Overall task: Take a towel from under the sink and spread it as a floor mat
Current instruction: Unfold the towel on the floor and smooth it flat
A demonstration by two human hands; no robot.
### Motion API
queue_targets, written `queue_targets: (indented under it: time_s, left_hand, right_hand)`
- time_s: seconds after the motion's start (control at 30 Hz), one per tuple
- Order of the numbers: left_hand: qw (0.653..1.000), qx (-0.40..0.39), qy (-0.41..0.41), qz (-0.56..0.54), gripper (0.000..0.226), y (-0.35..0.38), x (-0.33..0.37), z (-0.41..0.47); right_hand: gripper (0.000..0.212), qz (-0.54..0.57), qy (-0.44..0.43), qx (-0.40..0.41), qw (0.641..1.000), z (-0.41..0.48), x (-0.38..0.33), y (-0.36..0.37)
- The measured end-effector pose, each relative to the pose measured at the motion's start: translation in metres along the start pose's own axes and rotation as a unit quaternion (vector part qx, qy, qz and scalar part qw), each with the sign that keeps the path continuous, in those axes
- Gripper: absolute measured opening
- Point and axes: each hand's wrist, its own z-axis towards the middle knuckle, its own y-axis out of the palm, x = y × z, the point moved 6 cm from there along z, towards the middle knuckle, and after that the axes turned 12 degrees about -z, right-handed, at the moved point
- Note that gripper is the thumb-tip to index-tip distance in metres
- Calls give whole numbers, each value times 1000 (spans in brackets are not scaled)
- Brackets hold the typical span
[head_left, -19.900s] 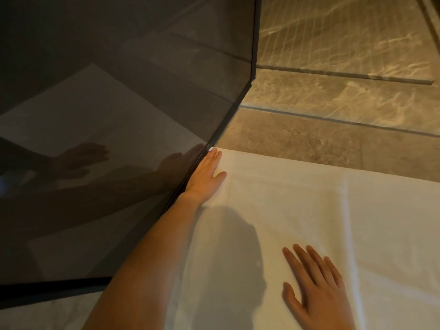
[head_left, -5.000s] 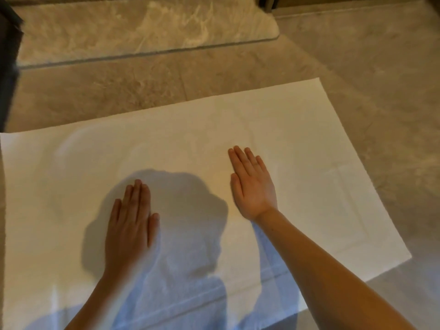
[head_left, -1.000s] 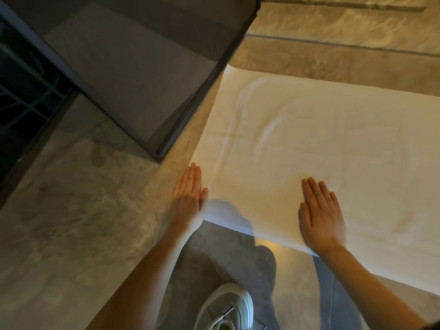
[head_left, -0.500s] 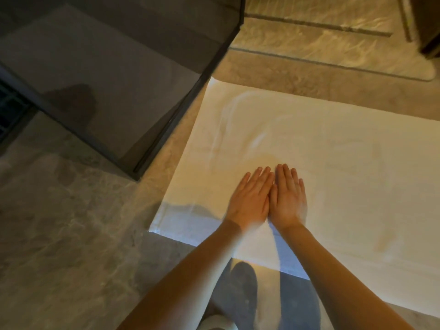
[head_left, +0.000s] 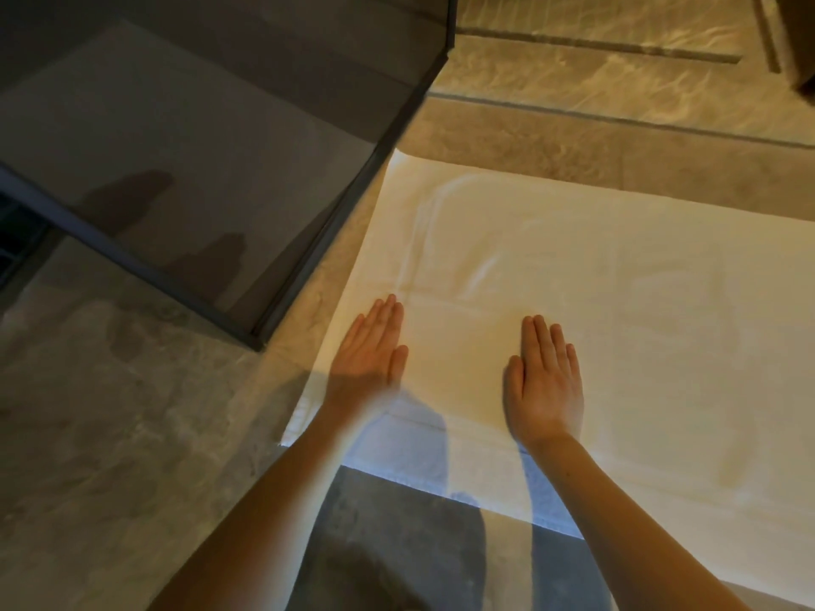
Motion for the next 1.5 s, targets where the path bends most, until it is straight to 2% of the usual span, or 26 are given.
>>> queue_targets:
  time_s: [0.17, 0.3, 0.37, 0.47, 0.6, 0.8, 1.13, 1.37, 1.5]
  left_hand:
    - [998, 4, -62, -6, 60, -18, -42, -8]
    - [995, 20, -98, 31, 66, -23, -31, -1]
    - [999, 19, -39, 6, 64, -16, 9, 12]
    - [994, -27, 102, 1, 61, 12, 89, 38]
    - [986, -72, 148, 16, 57, 49, 137, 66]
    - [988, -37, 145, 24, 54, 39, 98, 70]
    - [998, -25, 45, 40, 60, -1, 8, 64]
    - [998, -28, 26, 48, 61, -13, -19, 57]
    - [998, -15, 26, 56, 62, -14, -19, 58]
  right_hand:
    - [61, -4, 3, -1, 1000, -1, -2, -1]
    - [61, -3, 3, 0, 1000, -1, -4, -3]
    - [61, -4, 2, 2, 1000, -1, -5, -4]
    - [59, -7, 3, 4, 1000, 0, -4, -5]
    - [60, -24, -4, -9, 1000, 2, -6, -2]
    - [61, -19, -2, -1, 1000, 2, -3, -2]
    - [60, -10, -5, -7, 1000, 0, -1, 0]
    - [55, 91, 12, -2, 996, 15, -11, -21]
    - [57, 22, -23, 5, 999, 70, -17, -33]
